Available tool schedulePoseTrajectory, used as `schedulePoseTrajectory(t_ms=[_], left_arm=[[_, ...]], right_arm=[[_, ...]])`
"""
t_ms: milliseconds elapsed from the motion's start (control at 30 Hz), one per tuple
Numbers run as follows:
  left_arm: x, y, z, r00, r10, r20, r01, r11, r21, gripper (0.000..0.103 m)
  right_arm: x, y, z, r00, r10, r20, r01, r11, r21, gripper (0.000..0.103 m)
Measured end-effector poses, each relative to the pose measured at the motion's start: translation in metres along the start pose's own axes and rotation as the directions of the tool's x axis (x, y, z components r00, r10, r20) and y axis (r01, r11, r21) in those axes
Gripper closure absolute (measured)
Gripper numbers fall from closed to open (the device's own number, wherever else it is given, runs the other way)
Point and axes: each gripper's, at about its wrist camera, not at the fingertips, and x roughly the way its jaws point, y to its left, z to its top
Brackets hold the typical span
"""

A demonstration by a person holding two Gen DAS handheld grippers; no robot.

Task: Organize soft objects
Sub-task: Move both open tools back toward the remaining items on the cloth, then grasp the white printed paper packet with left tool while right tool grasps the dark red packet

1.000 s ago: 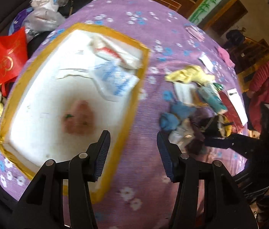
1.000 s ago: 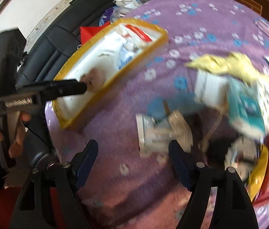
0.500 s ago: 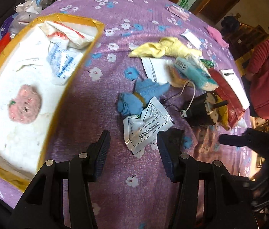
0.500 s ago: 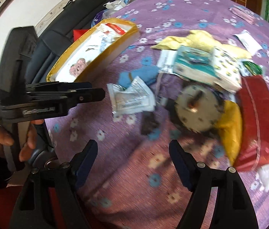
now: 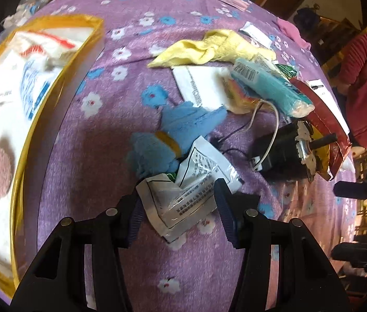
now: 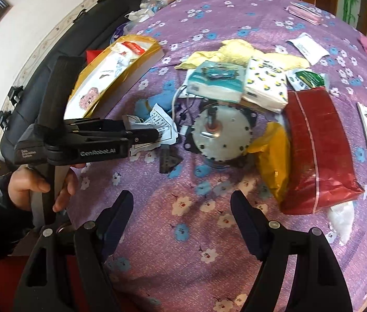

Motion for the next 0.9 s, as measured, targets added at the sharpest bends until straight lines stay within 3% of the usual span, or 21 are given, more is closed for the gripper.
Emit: schedulePoseTrajectory(t_ms=[67,233,367,500,633,900], left_arm=[[0.001,-0.001,0.0,0.999,0.036,0.007,-0.036,0.999,-0.004,0.08],[-0.003,0.0,-0.01,1.0,-0.006,-0.016,0.005,1.0,-0.024,0.089],[-0.013,0.002,-0.025,0.999,-0.025,-0.027,0.024,0.998,-0.055,0.092],[-0.026,0.005,-0.04,0.999,-0.029,-0.028,0.027,0.997,-0.071,0.092],[-0.033,0.005,-0.055,0.999,-0.025,-0.035,0.022,0.996,-0.087,0.092],[-0.035,-0.002,-0.065,0.999,-0.023,-0.045,0.019,0.996,-0.087,0.092]], right_arm=[[-0.004,-0.005,0.002,1.0,-0.008,-0.007,0.008,1.0,0.001,0.026],[-0.016,-0.022,0.01,0.999,-0.045,-0.016,0.045,0.999,-0.016,0.026],[-0.02,-0.037,0.022,0.996,-0.085,-0.014,0.084,0.996,-0.035,0.026],[-0.002,-0.05,0.037,0.99,-0.123,-0.064,0.119,0.99,-0.073,0.027],[0.013,-0.047,0.045,0.986,-0.143,-0.086,0.131,0.982,-0.136,0.047],[0.016,-0.045,0.058,0.986,-0.137,-0.097,0.119,0.978,-0.169,0.051]])
